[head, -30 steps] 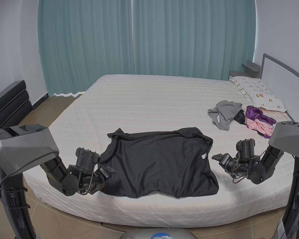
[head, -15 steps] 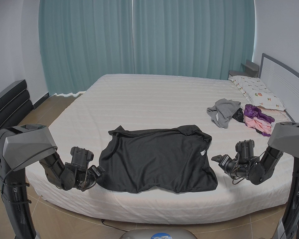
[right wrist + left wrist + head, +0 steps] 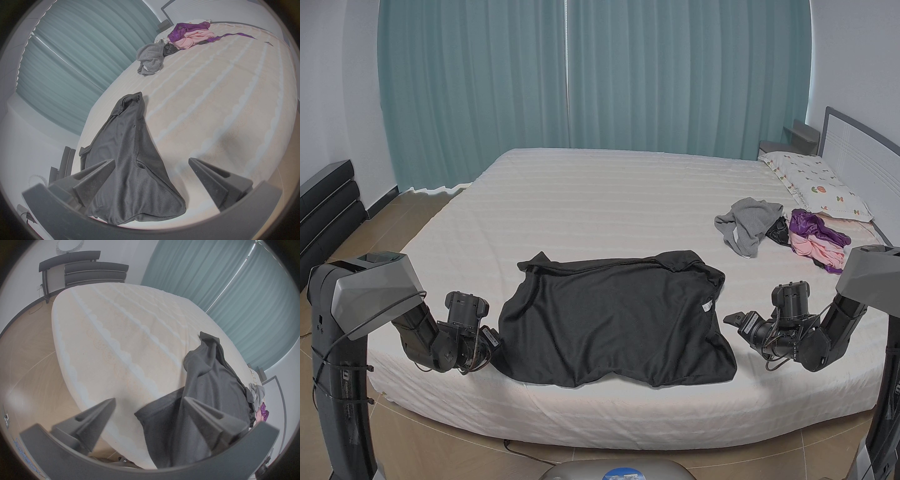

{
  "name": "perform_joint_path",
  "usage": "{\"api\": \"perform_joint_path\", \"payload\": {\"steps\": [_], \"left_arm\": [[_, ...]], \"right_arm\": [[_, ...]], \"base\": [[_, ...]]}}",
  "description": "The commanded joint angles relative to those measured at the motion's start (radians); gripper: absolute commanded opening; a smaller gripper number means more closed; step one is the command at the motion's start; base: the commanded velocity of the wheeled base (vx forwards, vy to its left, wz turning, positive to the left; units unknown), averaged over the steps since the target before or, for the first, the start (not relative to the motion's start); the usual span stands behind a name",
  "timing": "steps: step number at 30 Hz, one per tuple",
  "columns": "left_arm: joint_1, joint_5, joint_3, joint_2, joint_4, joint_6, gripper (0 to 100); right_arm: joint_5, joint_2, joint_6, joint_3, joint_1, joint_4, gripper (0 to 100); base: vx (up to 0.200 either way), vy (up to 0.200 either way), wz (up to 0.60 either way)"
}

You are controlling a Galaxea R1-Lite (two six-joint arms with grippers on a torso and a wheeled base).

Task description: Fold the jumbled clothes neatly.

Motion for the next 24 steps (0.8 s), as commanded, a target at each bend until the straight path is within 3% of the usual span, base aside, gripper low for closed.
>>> {"api": "perform_joint_path", "payload": {"steps": [1,13,24], "left_arm": [[-0.003,0.001,-0.015,0.020,0.012,0.000,0],[0.000,0.008,0.064,-0.026,0.016,0.005,0],[0.015,0.013,0.127,-0.173,0.127,0.100,0]], "right_arm": [[0.000,0.003,0.000,0.002,0.000,0.001,100],[0.000,0.029,-0.038,0.008,0.000,0.003,100],[0.002,0.065,-0.109,0.004,0.001,0.001,100]], "base": [[0.000,0.000,0.00],[0.000,0.000,0.00],[0.000,0.000,0.00]]}}
